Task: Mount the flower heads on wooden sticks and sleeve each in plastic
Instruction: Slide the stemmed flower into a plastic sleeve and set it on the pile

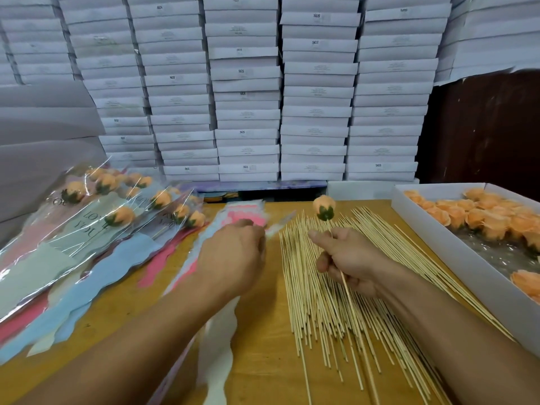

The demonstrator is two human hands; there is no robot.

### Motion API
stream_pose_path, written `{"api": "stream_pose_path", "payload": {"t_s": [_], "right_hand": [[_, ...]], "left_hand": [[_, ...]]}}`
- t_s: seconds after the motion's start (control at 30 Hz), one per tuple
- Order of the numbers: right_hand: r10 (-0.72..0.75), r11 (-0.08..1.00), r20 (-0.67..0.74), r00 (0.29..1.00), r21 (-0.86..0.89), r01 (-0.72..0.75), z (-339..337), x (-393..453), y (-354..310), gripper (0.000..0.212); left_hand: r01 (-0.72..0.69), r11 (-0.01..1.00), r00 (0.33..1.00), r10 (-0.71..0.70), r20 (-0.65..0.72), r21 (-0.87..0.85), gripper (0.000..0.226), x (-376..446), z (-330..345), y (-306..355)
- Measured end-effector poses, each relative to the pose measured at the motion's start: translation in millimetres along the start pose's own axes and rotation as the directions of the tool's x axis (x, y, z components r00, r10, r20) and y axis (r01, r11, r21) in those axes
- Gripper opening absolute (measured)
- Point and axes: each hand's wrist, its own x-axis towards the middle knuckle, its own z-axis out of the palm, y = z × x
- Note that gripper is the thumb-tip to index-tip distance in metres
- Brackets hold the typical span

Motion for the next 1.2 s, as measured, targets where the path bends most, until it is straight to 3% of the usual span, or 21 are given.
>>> {"api": "stream_pose_path", "payload": {"t_s": [0.2, 0.33, 0.37, 0.47, 0.57, 0.63, 0.7, 0.73, 0.8, 0.87, 0.93, 1.07, 1.2], "right_hand": [[0.019, 0.99, -0.049, 0.999, 0.143, -0.012, -2, 7, 3, 0.043], [0.025, 0.994, -0.15, 0.988, 0.111, -0.008, -9, 13, 8, 0.019], [0.024, 0.993, -0.148, 0.989, 0.117, -0.006, -10, 13, 9, 0.019], [0.0, 0.993, -0.101, 0.995, 0.121, 0.013, -9, 10, 6, 0.019], [-0.017, 0.991, -0.057, 0.998, 0.132, 0.025, -7, 8, 4, 0.02], [-0.017, 0.992, -0.051, 0.999, 0.126, 0.024, -7, 7, 3, 0.021], [-0.017, 0.989, -0.054, 0.998, 0.146, 0.024, -6, 7, 3, 0.025], [-0.017, 0.987, -0.052, 0.999, 0.161, 0.025, -6, 7, 3, 0.028], [-0.018, 0.982, -0.036, 0.999, 0.186, 0.024, -6, 7, 3, 0.029], [-0.012, 0.975, -0.019, 1.0, 0.22, 0.016, -7, 7, 3, 0.029], [-0.006, 0.965, -0.016, 1.0, 0.261, 0.01, -6, 7, 3, 0.03], [0.016, 0.948, -0.046, 0.999, 0.32, 0.0, -2, 7, 3, 0.032], [0.032, 0.949, -0.081, 0.996, 0.315, -0.005, 0, 7, 3, 0.035]], "left_hand": [[-0.155, 0.978, 0.988, 0.149, 0.05, 0.136, 0.016, -56, -16, 47], [-0.211, 0.974, 0.956, 0.188, 0.224, 0.087, 0.029, -77, -17, 59], [-0.208, 0.977, 0.953, 0.192, 0.236, 0.044, 0.044, -79, -18, 59], [-0.081, 0.98, 0.98, 0.112, 0.164, -0.18, 0.084, -76, -22, 51], [0.091, 0.926, 0.994, -0.06, 0.094, -0.366, 0.08, -43, -15, 33], [0.193, 0.88, 0.981, -0.165, 0.101, -0.435, 0.089, -15, -5, 24], [0.29, 0.753, 0.957, -0.246, 0.156, -0.591, 0.094, 8, 6, 20], [0.323, 0.636, 0.944, -0.264, 0.196, -0.701, 0.092, 16, 11, 20], [0.364, 0.331, 0.925, -0.238, 0.296, -0.87, 0.08, 28, 20, 22], [0.387, 0.058, 0.909, -0.189, 0.37, -0.92, 0.067, 33, 26, 23], [0.337, -0.028, 0.928, -0.157, 0.337, -0.941, 0.053, 30, 30, 24], [0.137, 0.109, 0.976, -0.184, 0.116, -0.984, 0.029, 19, 39, 23], [-0.009, 0.451, 0.988, -0.131, -0.077, -0.892, 0.014, 17, 44, 10]]}}
